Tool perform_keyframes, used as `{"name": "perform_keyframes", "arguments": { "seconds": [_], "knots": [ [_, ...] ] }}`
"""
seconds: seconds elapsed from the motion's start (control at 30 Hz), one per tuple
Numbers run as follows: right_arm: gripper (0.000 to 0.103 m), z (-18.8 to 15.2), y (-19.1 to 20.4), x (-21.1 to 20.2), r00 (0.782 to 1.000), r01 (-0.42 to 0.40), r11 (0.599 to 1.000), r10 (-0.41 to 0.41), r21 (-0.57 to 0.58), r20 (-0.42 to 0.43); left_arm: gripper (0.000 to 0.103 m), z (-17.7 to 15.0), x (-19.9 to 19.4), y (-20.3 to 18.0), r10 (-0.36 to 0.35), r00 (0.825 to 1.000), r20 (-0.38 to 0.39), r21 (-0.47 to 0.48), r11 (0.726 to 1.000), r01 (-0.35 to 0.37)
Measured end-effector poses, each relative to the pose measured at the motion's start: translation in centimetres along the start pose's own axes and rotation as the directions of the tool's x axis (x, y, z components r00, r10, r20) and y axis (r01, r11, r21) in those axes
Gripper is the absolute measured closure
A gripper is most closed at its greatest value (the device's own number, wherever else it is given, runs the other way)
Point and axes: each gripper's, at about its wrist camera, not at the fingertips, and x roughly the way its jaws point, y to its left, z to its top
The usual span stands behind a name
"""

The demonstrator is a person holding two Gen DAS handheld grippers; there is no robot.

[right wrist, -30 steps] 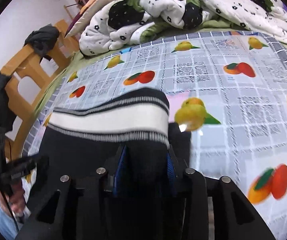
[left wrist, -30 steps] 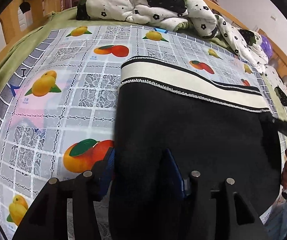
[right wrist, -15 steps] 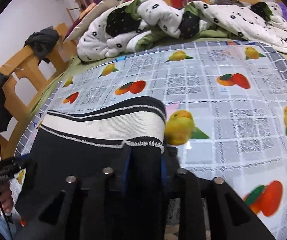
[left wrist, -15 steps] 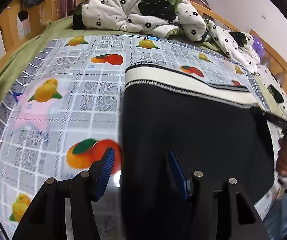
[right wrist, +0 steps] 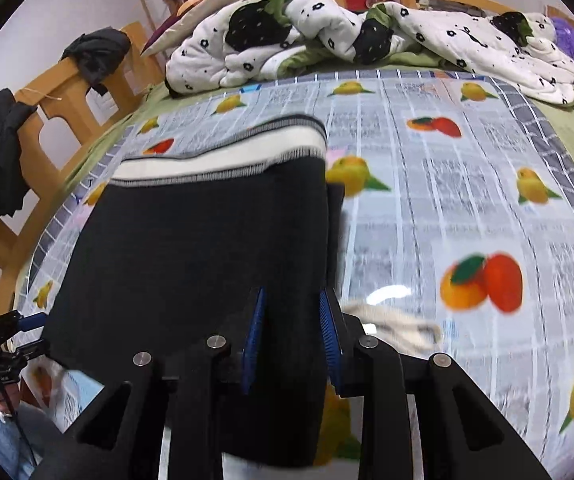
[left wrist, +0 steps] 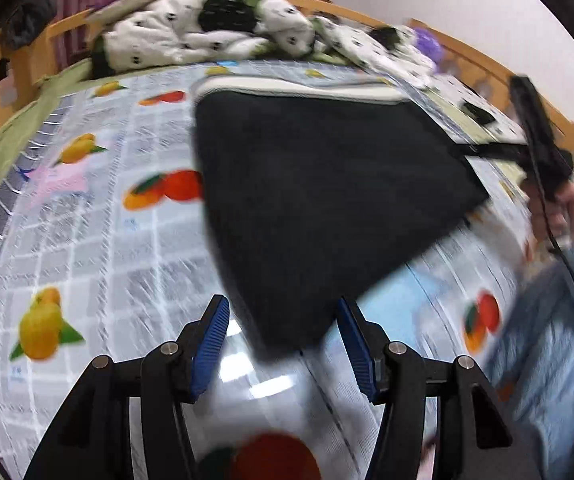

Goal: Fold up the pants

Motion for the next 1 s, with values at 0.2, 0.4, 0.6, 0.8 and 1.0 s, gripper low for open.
{"name": "perform_keyframes", "arguments": {
  "seconds": [0.2, 0.4, 0.6, 0.8, 1.0],
  "knots": [
    [0.075, -1.5, -0.5, -1.0, 1.000, -0.012, 0.999, 0.013, 0.031, -0.001, 0.049, -1.8, 0.9, -2.7, 0.250, 0.967, 0.047, 0.140, 0.957, -0.254],
    [0.074, -2.8, -0.8, -0.8, 1.000, -0.007, 0.997, 0.006, 0.083, 0.011, 0.088, -0.1, 0.5, -3.8, 0.282, 0.946, 0.161, 0.046, 0.955, -0.293],
    [0.075, -3.4, -0.5, -0.3, 1.000, -0.012, 0.998, 0.012, 0.056, -0.013, 0.089, -1.5, 2.6, 0.3, 0.263, 0.964, 0.045, -0.206, 0.946, -0.249],
    [0.075, -3.3, 0.5, -1.6, 0.999, 0.035, 0.999, -0.035, -0.026, 0.015, 0.067, -1.7, -1.0, 0.5, 0.243, 0.967, 0.074, -0.256, 0.942, -0.217],
    [0.074, -3.4, 2.5, -4.1, 0.991, 0.010, 0.991, 0.007, -0.130, 0.131, 0.058, 0.3, -3.5, -1.2, 0.259, 0.942, 0.213, -0.200, 0.955, -0.217]
  ]
}}
